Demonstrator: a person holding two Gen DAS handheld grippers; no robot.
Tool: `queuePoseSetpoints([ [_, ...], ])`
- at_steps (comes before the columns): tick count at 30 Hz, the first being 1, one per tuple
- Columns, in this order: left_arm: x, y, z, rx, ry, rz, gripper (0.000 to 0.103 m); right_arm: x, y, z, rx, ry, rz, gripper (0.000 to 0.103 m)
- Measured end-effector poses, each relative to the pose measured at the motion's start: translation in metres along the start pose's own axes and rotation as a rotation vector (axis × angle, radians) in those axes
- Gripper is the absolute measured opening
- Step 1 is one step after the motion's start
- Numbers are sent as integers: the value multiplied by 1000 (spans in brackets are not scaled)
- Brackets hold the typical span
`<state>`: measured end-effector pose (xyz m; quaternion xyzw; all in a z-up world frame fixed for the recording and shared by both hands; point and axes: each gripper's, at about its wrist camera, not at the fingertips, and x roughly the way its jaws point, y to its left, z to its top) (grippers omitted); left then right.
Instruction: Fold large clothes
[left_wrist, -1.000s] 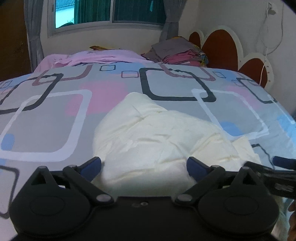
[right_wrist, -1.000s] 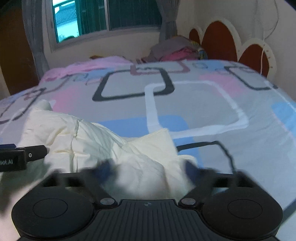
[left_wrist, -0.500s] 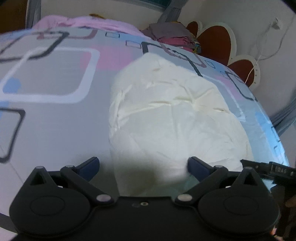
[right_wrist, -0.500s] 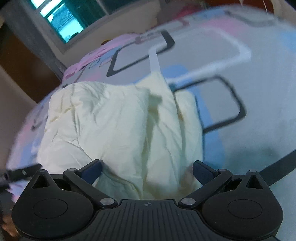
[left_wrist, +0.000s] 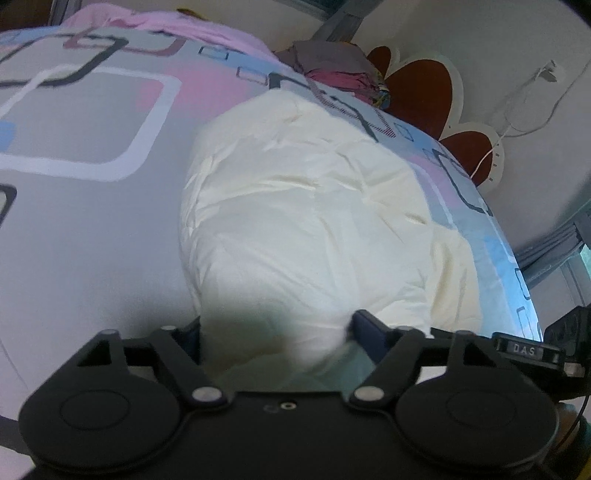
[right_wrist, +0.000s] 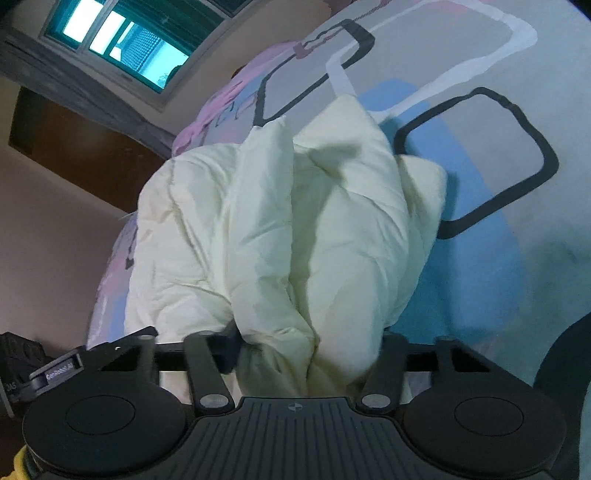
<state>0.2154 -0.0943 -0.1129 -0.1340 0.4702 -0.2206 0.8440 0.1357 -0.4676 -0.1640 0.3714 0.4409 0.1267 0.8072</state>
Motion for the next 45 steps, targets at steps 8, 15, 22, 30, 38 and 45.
queuePoseSetpoints([
  [8,-53,17,34,-8,-102,27,65,21,62,13,-59,-3,113,36],
  [15,-114,94,64,-38,-215,94,65,100,167,21,-149,8,213,36],
  [22,-160,214,110,-66,-280,146,65,220,293,3,-193,7,249,36],
  [30,-168,332,171,-27,-313,180,65,346,380,-8,-207,-9,211,36],
  [38,-132,382,165,23,-282,271,77,408,371,-9,-182,1,85,42],
  [45,-128,375,182,55,-246,336,88,383,376,-25,-211,-52,-40,58],
])
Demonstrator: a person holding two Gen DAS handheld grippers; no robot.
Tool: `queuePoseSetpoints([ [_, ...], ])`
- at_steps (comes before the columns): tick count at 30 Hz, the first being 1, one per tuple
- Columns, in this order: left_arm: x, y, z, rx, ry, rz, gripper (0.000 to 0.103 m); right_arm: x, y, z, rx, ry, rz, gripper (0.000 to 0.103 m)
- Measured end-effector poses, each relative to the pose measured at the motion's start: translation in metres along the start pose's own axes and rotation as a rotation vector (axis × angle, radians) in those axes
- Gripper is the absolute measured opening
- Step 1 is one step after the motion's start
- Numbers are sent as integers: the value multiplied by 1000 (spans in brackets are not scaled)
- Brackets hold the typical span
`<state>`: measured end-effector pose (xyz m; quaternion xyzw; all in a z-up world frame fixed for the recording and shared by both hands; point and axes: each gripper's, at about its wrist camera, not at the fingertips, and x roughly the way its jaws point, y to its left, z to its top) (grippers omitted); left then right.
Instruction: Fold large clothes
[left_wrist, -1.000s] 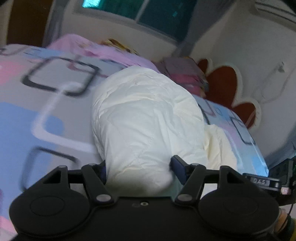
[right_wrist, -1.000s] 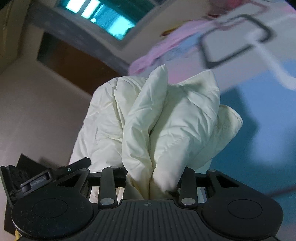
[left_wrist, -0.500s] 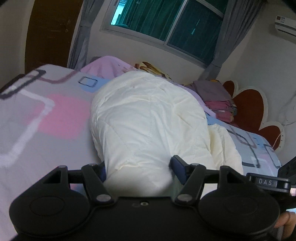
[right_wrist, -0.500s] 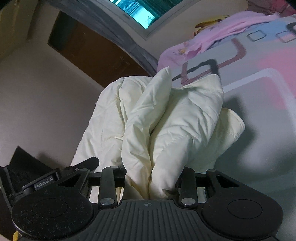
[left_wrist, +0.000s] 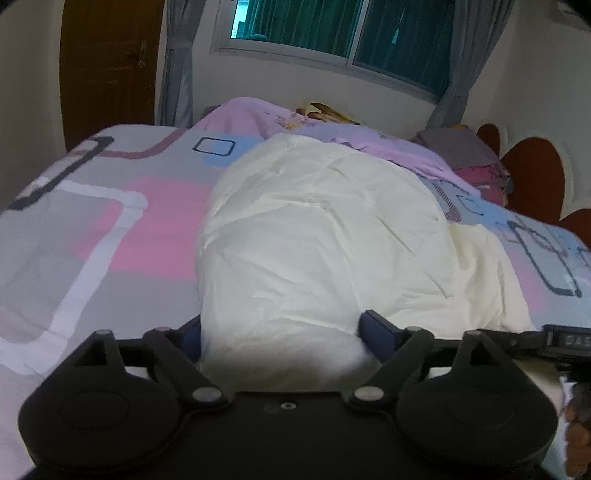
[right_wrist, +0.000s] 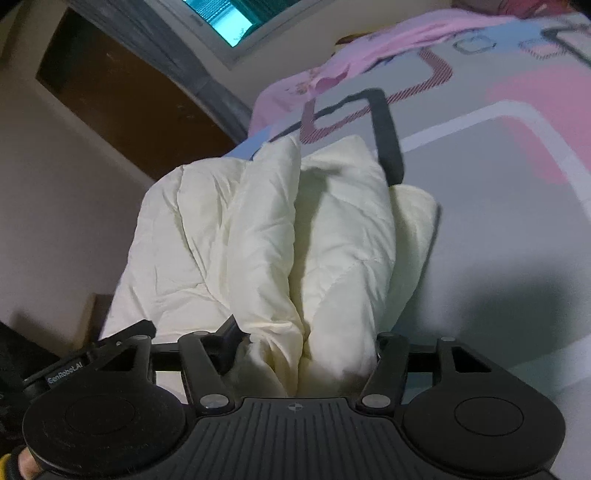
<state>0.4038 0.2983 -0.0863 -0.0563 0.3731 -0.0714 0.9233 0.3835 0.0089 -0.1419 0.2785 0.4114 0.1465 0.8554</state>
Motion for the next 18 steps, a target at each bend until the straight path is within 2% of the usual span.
queuePoseSetpoints([
  [3,-5,3,1,-1,0,30,87,-27,21,-1,-75,-68,-60,58],
  [7,-28,16,-7,-29,-29,28,86,-57,44,-6,-175,-175,-156,58],
  [11,-50,23,-19,-18,-54,32,86,-66,67,-6,-258,-273,-180,58],
  [13,-59,24,-28,-6,-61,33,86,-61,77,-12,-293,-281,-173,58],
  [14,-61,22,-33,0,-60,32,86,-56,77,-16,-293,-264,-175,55],
  [15,-61,20,-38,11,-55,33,86,-47,75,-19,-285,-233,-179,35],
  [16,-59,19,-41,19,-52,37,86,-39,72,-25,-268,-197,-186,26],
  [17,-56,19,-43,18,-46,41,88,-33,68,-33,-248,-172,-198,20],
  [18,-53,19,-45,10,-36,42,88,-26,63,-38,-238,-164,-215,20],
])
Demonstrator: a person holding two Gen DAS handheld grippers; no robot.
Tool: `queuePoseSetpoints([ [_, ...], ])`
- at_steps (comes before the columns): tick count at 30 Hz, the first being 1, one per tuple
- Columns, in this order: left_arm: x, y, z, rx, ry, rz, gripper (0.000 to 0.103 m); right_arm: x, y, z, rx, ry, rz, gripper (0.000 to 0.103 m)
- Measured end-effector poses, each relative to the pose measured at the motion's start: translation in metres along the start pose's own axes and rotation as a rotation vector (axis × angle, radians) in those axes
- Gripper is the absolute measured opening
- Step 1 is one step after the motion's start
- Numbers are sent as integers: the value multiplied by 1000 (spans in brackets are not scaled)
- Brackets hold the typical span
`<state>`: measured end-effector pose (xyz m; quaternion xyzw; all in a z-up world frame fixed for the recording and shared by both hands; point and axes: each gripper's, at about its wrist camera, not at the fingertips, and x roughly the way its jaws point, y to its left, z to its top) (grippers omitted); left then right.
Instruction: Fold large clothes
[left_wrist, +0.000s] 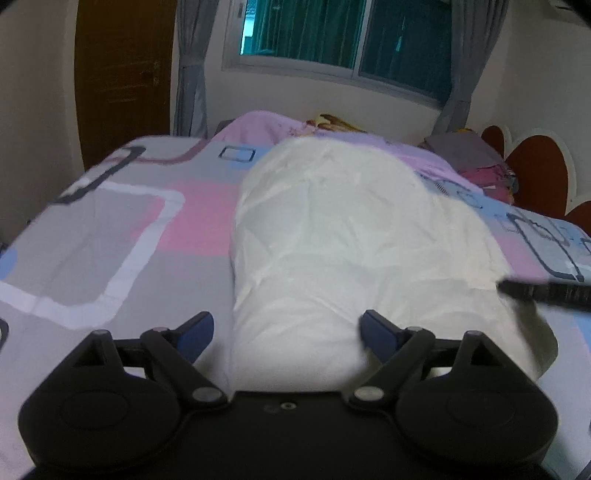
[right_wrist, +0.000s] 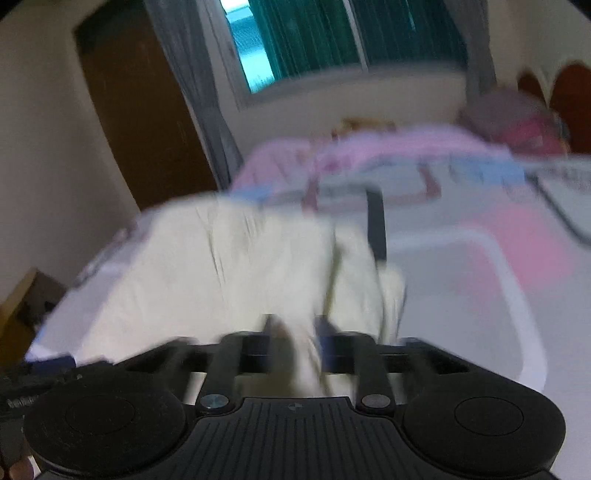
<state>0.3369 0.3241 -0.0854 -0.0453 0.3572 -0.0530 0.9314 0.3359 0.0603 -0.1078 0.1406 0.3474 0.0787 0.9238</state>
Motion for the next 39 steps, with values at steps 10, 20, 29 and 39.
queuePoseSetpoints([
  [10,11,2,5,-44,60,-6,95,29,-6,-27,-33,73,-46,20],
  [20,-27,-10,9,-58,33,55,103,-31,11,-21,-75,32,-52,54],
  [29,-95,-40,-15,-46,-7,119,103,-102,11,-43,-116,21,-29,58],
  [39,-201,-73,-70,-66,-82,162,103,-251,28,-97,-248,-119,27,90],
])
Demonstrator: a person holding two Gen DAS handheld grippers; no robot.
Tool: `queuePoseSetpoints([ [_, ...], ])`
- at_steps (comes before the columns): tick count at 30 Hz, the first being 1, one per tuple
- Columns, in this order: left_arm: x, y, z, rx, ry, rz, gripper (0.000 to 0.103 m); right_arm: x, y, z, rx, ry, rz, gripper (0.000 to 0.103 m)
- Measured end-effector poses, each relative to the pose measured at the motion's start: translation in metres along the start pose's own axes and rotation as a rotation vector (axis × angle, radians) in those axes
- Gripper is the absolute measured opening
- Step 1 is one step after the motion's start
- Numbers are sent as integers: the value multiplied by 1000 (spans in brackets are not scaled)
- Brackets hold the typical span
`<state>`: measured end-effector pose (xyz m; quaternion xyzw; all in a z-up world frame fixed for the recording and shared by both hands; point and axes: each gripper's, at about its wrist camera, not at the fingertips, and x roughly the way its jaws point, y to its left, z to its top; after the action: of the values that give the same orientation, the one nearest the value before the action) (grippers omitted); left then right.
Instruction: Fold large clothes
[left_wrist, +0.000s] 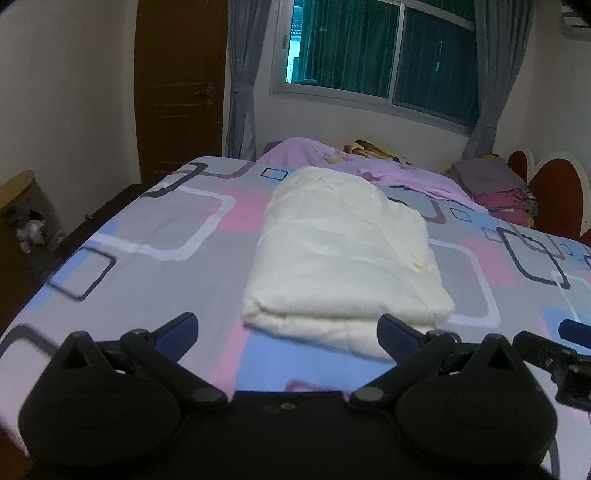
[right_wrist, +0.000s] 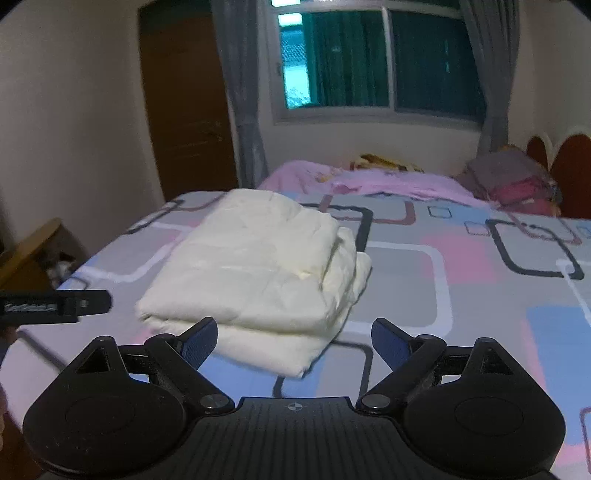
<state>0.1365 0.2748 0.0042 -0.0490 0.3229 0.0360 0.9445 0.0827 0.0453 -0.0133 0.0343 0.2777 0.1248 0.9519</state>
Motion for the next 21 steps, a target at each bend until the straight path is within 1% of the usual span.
queuePoseSetpoints([
  [6,-60,-6,-30,23,-10,21,103,-72,12,-28,8,-51,-9,92],
  [9,-82,-7,-41,25,-6,29,103,-98,15,-36,14,-69,-16,92],
  [13,-105,-5,-50,8,-6,34,103,-123,22,-41,7,-96,-23,93],
  [18,-120,-6,-54,9,-10,57,103,-144,27,-45,5,-116,-29,93],
  [21,-127,-8,-54,12,-18,46,103,-152,27,-45,9,-128,-33,93],
])
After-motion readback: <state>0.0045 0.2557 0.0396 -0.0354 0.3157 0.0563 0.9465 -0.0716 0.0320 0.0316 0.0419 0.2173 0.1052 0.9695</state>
